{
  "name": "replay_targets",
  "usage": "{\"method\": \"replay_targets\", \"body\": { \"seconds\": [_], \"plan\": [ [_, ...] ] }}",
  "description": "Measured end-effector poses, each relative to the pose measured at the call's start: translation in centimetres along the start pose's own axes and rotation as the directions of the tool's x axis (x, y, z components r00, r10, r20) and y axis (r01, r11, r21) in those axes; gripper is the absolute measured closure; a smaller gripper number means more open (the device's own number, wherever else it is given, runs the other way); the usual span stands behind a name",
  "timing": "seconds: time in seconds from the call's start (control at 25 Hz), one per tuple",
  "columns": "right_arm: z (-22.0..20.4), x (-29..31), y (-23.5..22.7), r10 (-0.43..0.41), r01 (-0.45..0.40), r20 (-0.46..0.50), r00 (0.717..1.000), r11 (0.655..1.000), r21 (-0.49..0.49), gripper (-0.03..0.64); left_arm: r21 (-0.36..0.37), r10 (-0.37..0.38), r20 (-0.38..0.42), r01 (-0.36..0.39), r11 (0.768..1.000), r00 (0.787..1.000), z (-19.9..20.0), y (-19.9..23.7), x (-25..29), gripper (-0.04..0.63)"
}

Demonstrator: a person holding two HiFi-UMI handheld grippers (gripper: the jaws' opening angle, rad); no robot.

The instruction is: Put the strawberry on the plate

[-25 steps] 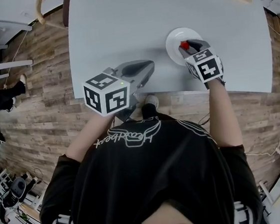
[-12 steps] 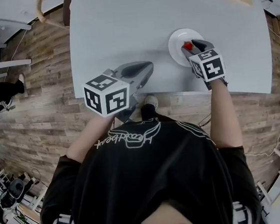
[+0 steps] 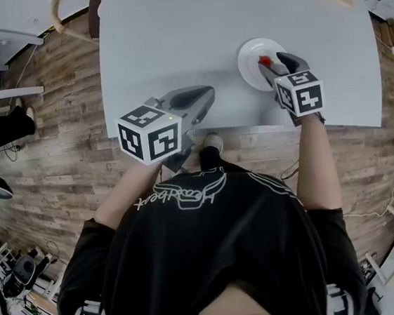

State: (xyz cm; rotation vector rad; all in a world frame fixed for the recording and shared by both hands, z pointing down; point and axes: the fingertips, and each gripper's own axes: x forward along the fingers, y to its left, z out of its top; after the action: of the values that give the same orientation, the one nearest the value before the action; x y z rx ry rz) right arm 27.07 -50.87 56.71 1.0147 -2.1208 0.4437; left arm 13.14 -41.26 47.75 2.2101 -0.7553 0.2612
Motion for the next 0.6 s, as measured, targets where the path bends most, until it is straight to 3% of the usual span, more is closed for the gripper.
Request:
{"method": "replay_targets", "body": {
  "seconds": [0.28, 0.52, 0.6],
  "plan": [
    [2.2, -5.3, 1.5, -0.078, 0.075, 0.130, 0.988, 0.997, 0.028, 0.416, 0.032, -0.047, -0.005, 0.047, 0.998, 0.999, 0.4, -1.3, -0.8, 0.589],
    [4.2, -12.6, 5.1, -0.127, 0.116, 0.280, 0.952, 0.992, 0.056, 0.417, 0.109, -0.112, 0.008, 0.110, 0.988, 0.994, 1.2, -4.7, -3.1, 0.589],
    [4.7, -15.0, 7.1, -0.131, 0.120, 0.325, 0.937, 0.991, 0.055, 0.447, 0.127, -0.127, 0.015, 0.124, 0.984, 0.992, 1.0, -5.8, -4.5, 0.589]
  ]
}}
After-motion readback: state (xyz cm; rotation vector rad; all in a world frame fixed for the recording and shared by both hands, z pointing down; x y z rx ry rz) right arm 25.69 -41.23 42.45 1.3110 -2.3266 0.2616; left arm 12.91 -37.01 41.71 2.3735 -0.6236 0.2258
